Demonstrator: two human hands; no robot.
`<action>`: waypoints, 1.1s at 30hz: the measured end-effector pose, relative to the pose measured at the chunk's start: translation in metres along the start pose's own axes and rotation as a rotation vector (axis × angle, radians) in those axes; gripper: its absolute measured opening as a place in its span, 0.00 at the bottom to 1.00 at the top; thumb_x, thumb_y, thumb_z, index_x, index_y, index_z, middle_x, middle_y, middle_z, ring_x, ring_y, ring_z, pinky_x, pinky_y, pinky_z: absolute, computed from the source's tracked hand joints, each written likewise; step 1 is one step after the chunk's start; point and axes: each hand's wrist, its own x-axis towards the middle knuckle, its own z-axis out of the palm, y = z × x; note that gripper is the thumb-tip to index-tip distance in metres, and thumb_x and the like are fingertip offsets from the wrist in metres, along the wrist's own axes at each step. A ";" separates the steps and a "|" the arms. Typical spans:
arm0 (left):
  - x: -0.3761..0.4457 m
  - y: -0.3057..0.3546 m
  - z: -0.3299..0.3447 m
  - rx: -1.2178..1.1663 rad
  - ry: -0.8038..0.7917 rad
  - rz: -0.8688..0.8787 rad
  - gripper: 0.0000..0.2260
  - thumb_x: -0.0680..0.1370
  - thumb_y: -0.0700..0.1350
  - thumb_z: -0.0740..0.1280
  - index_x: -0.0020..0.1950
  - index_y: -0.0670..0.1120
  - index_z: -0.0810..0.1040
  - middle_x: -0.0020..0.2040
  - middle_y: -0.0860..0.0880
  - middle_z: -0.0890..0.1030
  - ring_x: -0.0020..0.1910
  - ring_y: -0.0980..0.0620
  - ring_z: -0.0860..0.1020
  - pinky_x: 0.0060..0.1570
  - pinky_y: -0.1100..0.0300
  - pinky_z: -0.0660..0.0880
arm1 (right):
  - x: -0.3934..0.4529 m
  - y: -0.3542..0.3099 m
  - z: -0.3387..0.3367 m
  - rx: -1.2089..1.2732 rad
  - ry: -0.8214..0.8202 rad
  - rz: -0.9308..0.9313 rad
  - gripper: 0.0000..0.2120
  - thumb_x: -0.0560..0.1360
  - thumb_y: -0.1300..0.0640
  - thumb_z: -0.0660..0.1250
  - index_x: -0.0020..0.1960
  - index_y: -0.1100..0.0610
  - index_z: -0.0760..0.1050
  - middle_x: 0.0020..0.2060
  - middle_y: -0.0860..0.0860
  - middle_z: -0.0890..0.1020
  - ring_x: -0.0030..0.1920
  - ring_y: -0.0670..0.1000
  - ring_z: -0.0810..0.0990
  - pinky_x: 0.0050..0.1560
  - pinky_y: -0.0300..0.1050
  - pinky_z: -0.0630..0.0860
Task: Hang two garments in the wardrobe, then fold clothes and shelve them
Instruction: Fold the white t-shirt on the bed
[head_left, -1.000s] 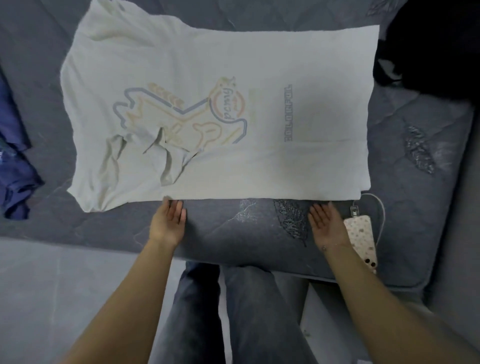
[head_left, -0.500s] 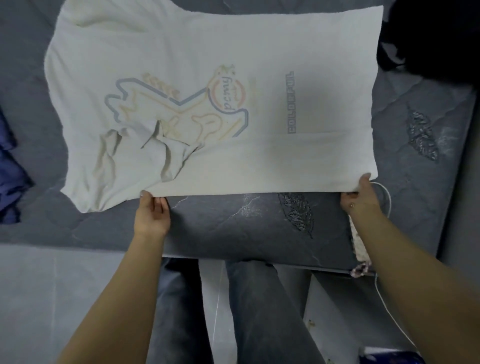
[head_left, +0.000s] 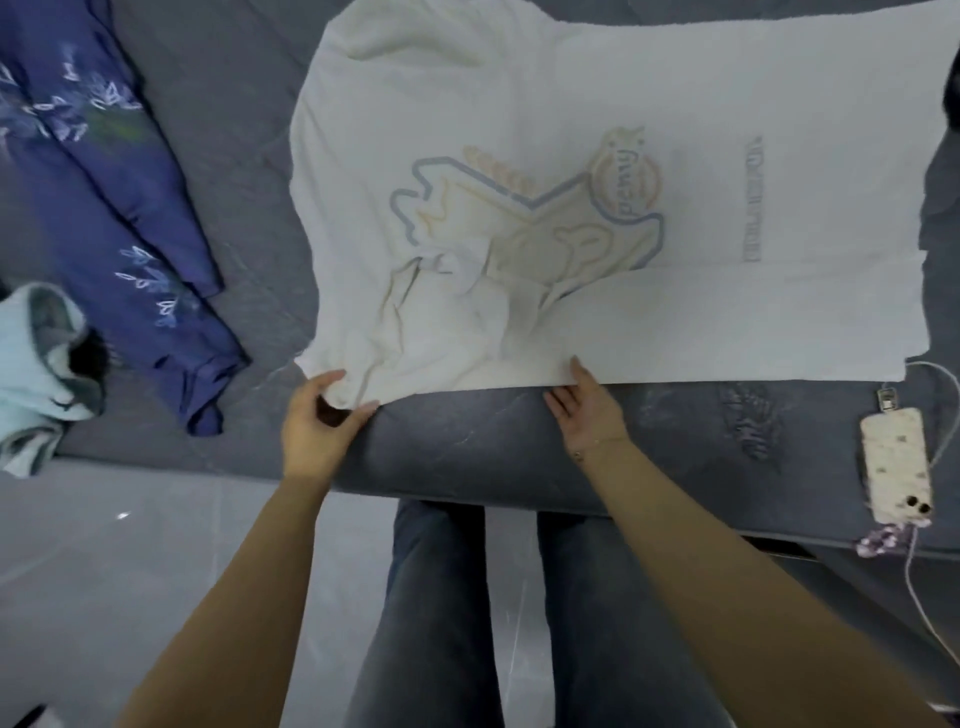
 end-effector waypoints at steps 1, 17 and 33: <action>0.003 -0.005 -0.007 0.054 -0.042 0.047 0.20 0.70 0.44 0.78 0.60 0.47 0.78 0.55 0.49 0.76 0.54 0.52 0.74 0.56 0.62 0.70 | -0.002 0.014 0.013 -0.030 -0.002 -0.003 0.18 0.75 0.56 0.72 0.62 0.60 0.75 0.57 0.54 0.80 0.55 0.52 0.79 0.49 0.42 0.79; 0.033 -0.002 -0.036 0.408 -0.063 0.118 0.08 0.75 0.46 0.71 0.44 0.41 0.80 0.47 0.42 0.74 0.50 0.39 0.74 0.52 0.48 0.71 | -0.050 0.018 0.074 -1.596 0.015 -1.056 0.08 0.76 0.53 0.68 0.49 0.58 0.77 0.44 0.51 0.79 0.44 0.51 0.75 0.39 0.42 0.68; 0.056 0.021 -0.032 0.218 -0.213 0.118 0.09 0.77 0.46 0.70 0.53 0.44 0.74 0.44 0.52 0.78 0.47 0.45 0.79 0.61 0.48 0.71 | 0.013 -0.075 0.221 -1.853 -0.153 -1.187 0.11 0.78 0.56 0.63 0.56 0.59 0.79 0.54 0.57 0.82 0.56 0.59 0.78 0.57 0.50 0.71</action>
